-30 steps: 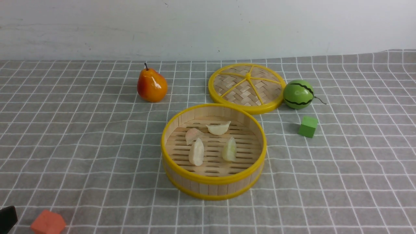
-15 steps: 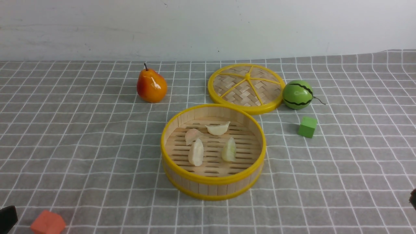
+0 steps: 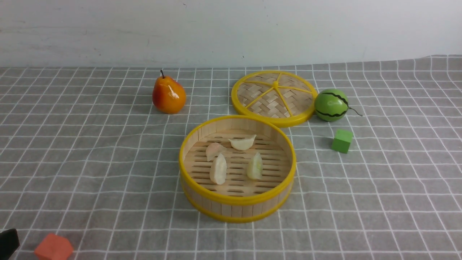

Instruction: Put the dumplings into the steamer on the table with the grey tablecloth.

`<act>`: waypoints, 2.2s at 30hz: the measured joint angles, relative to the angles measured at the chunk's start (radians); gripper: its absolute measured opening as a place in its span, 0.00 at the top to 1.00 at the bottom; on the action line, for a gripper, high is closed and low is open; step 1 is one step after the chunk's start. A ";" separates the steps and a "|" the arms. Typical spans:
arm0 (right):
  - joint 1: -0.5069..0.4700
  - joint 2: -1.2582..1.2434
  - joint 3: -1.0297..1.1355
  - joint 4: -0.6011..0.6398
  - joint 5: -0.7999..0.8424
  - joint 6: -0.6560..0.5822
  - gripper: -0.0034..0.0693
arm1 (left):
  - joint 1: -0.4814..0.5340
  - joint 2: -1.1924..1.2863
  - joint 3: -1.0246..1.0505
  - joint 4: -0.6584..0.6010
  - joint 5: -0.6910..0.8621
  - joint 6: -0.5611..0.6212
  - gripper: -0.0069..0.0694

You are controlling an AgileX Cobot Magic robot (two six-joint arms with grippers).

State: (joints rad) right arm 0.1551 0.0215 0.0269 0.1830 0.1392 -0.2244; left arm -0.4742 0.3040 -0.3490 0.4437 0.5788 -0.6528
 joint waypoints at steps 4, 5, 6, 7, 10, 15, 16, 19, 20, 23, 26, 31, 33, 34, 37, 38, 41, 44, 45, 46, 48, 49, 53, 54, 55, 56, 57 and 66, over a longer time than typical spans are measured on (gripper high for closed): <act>-0.085 -0.031 0.000 -0.017 0.148 0.038 0.96 | 0.000 0.000 0.000 -0.001 0.001 0.000 0.60; -0.102 -0.032 0.000 -0.024 0.187 0.060 0.96 | 0.000 0.000 0.000 -0.001 0.002 0.000 0.60; -0.115 -0.032 -0.002 -0.035 0.211 0.084 0.96 | 0.000 0.000 0.000 -0.001 0.001 0.000 0.60; -0.123 -0.032 -0.004 -0.041 0.220 0.107 0.96 | 0.000 0.000 0.000 -0.001 0.001 0.000 0.60; -0.127 -0.032 -0.007 -0.067 0.234 0.146 0.96 | 0.000 0.000 0.000 -0.001 0.001 0.000 0.60; -0.127 -0.032 -0.008 -0.068 0.237 0.157 0.96 | 0.000 0.000 0.000 -0.001 0.002 0.000 0.60; -0.127 -0.032 -0.008 -0.068 0.237 0.158 0.96 | 0.000 0.000 0.000 -0.001 0.002 0.000 0.60; -0.127 -0.032 -0.008 -0.068 0.237 0.158 0.96 | 0.000 0.000 0.000 -0.001 0.001 0.000 0.60; -0.127 -0.032 -0.008 -0.068 0.238 0.158 0.95 | 0.000 0.000 0.000 -0.001 0.001 0.000 0.60; -0.127 -0.032 -0.008 -0.068 0.238 0.158 0.95 | 0.000 0.000 0.000 -0.001 0.001 0.000 0.60; -0.127 -0.032 -0.008 -0.068 0.238 0.158 0.95 | 0.000 0.000 0.000 -0.001 0.001 0.000 0.60; -0.127 -0.032 -0.008 -0.069 0.238 0.158 0.94 | 0.000 0.000 0.000 -0.001 0.001 0.000 0.60; -0.127 -0.032 -0.008 -0.071 0.238 0.158 0.94 | 0.000 -0.006 0.012 0.000 -0.008 0.000 0.60; -0.127 -0.032 -0.008 -0.071 0.238 0.158 0.93 | 0.010 -0.028 0.030 -0.006 -0.019 0.000 0.60; -0.127 -0.032 -0.008 -0.071 0.238 0.158 0.93 | 0.085 -0.105 0.084 -0.021 -0.019 0.036 0.60; -0.127 -0.032 -0.008 -0.071 0.238 0.158 0.92 | 0.117 -0.131 0.101 -0.041 -0.030 0.052 0.60; -0.127 -0.032 -0.008 -0.071 0.238 0.158 0.92 | 0.235 -0.222 0.168 -0.185 -0.125 0.147 0.64; -0.127 -0.032 -0.008 -0.071 0.238 0.158 0.92 | 0.314 -0.286 0.255 -0.312 -0.227 0.280 0.75; -0.127 -0.032 -0.008 -0.071 0.238 0.158 0.91 | 0.328 -0.298 0.268 -0.334 -0.251 0.315 0.79; -0.127 -0.032 -0.008 -0.071 0.238 0.158 0.91 | 0.351 -0.311 0.324 -0.372 -0.301 0.387 0.88; -0.127 -0.032 -0.008 -0.071 0.238 0.158 0.91 | 0.362 -0.314 0.365 -0.397 -0.321 0.445 0.93; -0.127 -0.032 -0.008 -0.071 0.239 0.158 0.90 | 0.363 -0.314 0.373 -0.409 -0.303 0.450 0.93; -0.127 -0.032 -0.008 -0.071 0.239 0.159 0.90 | 0.362 -0.314 0.377 -0.430 -0.209 0.445 0.93; -0.127 -0.032 -0.008 -0.071 0.239 0.159 0.89 | 0.362 -0.314 0.377 -0.431 -0.197 0.445 0.93; -0.127 -0.032 -0.008 -0.071 0.239 0.159 0.89 | 0.361 -0.314 0.377 -0.432 -0.188 0.445 0.93; -0.127 -0.032 -0.008 -0.071 0.239 0.159 0.89 | 0.360 -0.314 0.378 -0.432 -0.179 0.445 0.93; -0.127 -0.032 -0.008 -0.071 0.239 0.159 0.89 | 0.360 -0.314 0.378 -0.432 -0.179 0.445 0.93; -0.127 -0.032 -0.008 -0.071 0.239 0.159 0.87 | 0.360 -0.314 0.378 -0.433 -0.179 0.445 0.93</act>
State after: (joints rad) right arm 0.0284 -0.0108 0.0189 0.1119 0.3778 -0.0652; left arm -0.1140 -0.0104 0.0294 0.0109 0.3999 -0.2075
